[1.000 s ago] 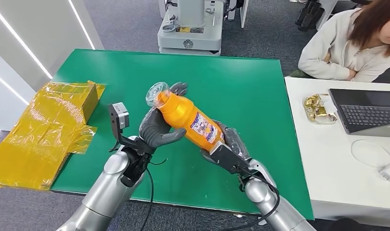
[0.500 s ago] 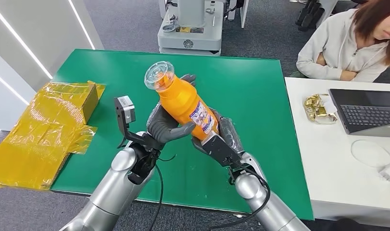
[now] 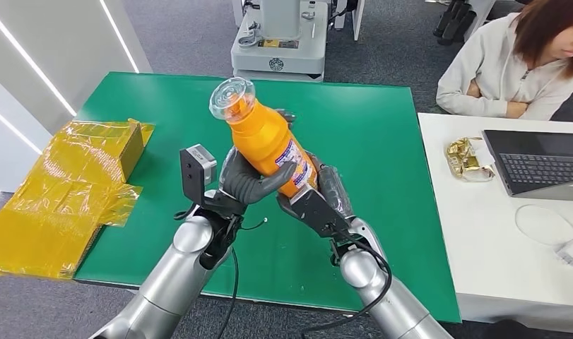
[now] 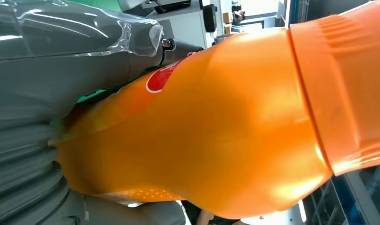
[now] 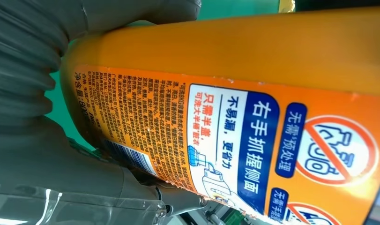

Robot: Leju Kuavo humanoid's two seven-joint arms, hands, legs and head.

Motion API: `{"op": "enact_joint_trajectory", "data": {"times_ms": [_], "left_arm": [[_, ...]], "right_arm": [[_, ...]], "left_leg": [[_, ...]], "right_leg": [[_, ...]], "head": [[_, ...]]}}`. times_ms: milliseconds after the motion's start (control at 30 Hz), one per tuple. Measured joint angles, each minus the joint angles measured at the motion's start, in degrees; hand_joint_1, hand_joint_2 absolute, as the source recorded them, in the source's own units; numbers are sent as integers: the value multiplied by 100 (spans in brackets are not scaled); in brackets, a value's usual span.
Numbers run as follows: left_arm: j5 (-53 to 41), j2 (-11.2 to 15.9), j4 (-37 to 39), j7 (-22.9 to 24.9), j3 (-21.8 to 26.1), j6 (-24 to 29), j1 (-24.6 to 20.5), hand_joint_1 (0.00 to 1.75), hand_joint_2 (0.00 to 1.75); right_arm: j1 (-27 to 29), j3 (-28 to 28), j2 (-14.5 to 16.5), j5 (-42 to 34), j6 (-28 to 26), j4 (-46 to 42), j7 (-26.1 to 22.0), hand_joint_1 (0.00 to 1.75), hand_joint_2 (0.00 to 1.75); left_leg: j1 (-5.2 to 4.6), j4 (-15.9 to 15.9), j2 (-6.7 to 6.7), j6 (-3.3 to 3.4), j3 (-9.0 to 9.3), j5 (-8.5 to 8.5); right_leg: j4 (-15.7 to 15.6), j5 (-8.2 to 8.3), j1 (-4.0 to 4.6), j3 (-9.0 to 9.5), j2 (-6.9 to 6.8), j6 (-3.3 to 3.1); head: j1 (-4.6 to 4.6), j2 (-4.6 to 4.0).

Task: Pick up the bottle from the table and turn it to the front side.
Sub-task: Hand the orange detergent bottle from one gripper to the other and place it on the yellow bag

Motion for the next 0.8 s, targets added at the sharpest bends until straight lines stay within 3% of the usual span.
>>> {"op": "enact_joint_trajectory", "data": {"times_ms": [200,233,333,367,567,733,800], "left_arm": [[15,0,149,-35,0,-2,-47,175,175],[26,4,174,-46,1,-13,-47,175,175],[53,18,239,-117,12,-65,-20,175,175],[55,22,257,-145,20,-77,-6,175,175],[-461,165,324,-435,141,362,12,175,175],[-2515,380,378,-637,199,1652,-107,175,175],[-2956,467,414,-655,240,1885,-170,175,175]], "right_arm": [[93,-47,2,86,5,-44,56,170,175],[135,-61,1,116,4,-63,67,139,175],[321,-142,0,223,2,-166,82,12,175],[397,-173,-1,261,9,-209,77,0,175],[1023,-340,-50,274,133,-494,-46,0,175],[1587,-486,-181,110,300,-1008,-161,0,175],[1785,-527,-257,72,319,-1245,-189,0,175]], "left_leg": [[0,0,0,0,0,0],[0,0,0,0,0,0],[0,-1,-1,0,-1,-1],[0,-1,0,0,-2,-1],[1,-2,-1,0,-4,-2],[1,-2,-2,0,-4,-2],[1,-2,0,0,-4,-2]], "right_leg": [[0,0,0,0,0,0],[0,0,0,0,-1,0],[-1,-1,0,-1,-1,0],[-1,-1,0,-1,-1,0],[-1,-2,1,-4,-2,-1],[-1,-2,1,-4,-2,-1],[-1,-2,0,-4,-1,-1]], "head": [[-1,0],[0,0],[-1,0],[-1,0],[-1,0],[-1,0],[-1,0]]}}
